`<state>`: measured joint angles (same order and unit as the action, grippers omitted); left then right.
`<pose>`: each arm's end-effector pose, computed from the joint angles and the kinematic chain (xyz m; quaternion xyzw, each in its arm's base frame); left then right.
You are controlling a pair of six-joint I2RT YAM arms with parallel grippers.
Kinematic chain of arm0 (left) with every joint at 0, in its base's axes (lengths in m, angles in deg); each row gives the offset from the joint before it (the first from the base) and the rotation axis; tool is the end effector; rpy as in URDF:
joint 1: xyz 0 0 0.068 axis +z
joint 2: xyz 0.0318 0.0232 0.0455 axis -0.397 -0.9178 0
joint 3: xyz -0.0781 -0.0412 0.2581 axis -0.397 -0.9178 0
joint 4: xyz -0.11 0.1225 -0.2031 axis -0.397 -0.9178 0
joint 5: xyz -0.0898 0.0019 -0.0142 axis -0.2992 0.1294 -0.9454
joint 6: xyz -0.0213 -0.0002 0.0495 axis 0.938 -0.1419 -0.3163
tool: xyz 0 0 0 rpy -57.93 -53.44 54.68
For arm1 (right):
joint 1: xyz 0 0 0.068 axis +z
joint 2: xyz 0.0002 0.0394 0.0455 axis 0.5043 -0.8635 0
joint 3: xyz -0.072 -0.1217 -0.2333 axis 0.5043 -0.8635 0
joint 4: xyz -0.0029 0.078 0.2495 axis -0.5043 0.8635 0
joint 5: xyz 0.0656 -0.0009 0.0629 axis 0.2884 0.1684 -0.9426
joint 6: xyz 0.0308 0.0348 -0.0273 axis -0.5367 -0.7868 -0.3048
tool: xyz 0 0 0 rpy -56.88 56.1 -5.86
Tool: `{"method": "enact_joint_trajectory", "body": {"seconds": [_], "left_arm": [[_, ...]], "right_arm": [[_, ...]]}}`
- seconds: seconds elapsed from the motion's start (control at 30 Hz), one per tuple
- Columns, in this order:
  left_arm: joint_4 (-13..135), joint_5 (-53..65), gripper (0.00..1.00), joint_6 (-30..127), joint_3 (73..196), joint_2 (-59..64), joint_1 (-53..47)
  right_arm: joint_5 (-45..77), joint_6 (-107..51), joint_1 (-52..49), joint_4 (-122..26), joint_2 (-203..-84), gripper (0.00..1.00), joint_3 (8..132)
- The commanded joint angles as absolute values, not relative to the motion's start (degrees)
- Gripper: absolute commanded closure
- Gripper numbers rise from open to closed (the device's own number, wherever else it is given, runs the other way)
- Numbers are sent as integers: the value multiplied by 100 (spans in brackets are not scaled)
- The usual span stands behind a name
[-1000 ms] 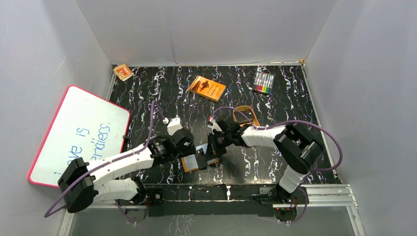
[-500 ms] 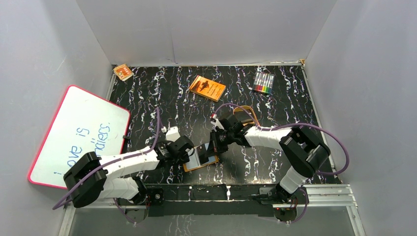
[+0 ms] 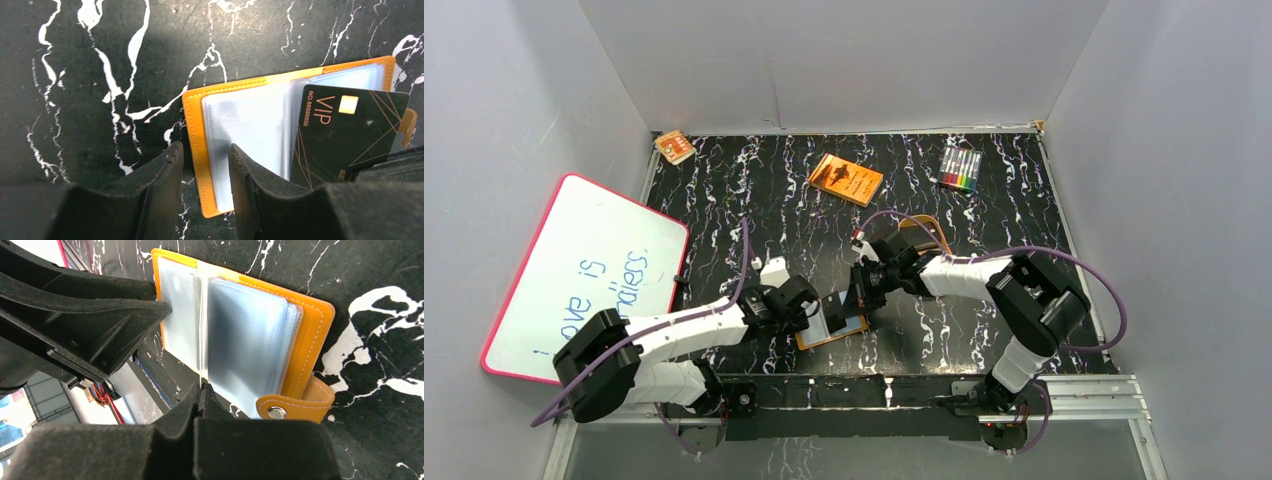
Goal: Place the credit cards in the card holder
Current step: Insert the credit card into the card holder.
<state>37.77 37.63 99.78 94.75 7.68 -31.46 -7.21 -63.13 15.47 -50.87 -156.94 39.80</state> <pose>0.1362 -0.1688 0.1683 -0.1207 0.9367 -0.1231 0.3047 0.2093 0.2416 0.1539 -0.1288 0.8913 0.4269 0.0817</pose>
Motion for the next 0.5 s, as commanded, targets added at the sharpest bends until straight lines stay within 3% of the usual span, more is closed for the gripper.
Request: {"method": "enact_joint_trajectory", "body": {"seconds": [0.0, 0.23, 0.47], "left_arm": [[3203, 4078, 62, 10057, 9559, 1165, -3112], [2879, 4170, 63, 10211, 9485, 1530, -3112], [2833, 4105, 69, 10444, 9374, 1342, -3109]], "right_arm": [[-945, -6374, 1542, -5427, -15773, 100, 4037], [-999, -6409, 1540, -5496, -15871, 100, 4014], [-1101, -6484, 1551, -5599, -15965, 100, 4006]]}}
